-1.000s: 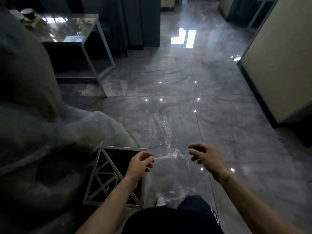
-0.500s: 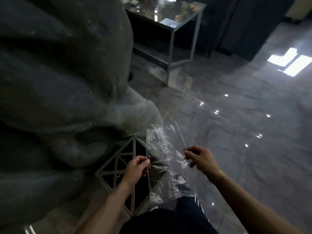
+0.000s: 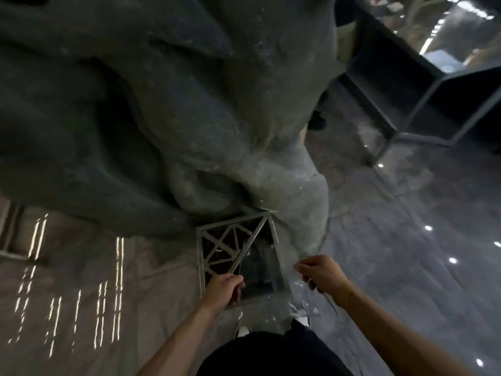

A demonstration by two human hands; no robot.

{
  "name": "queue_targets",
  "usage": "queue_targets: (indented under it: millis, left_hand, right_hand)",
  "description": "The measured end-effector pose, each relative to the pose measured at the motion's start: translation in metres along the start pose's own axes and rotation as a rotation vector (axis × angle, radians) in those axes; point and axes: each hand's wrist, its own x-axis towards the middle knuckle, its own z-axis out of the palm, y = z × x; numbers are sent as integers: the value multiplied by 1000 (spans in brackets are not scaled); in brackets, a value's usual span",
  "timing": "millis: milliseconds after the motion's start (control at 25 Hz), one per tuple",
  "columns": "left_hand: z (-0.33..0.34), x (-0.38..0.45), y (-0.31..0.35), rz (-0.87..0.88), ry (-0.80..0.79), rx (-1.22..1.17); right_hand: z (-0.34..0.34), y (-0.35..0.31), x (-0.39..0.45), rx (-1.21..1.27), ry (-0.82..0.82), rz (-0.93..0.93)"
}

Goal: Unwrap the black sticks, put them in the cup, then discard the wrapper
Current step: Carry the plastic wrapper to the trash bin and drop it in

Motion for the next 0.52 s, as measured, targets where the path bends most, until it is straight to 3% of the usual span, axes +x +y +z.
queue_targets:
  millis: [320,520]
  left_hand:
    - [9,-31,-70,-296,72,-349]
    - [18,-19,-77,-371,42,-441]
  right_hand:
    - [26,-7,14,-296,-199,29]
    - [18,-2,3,-192,-220,-12]
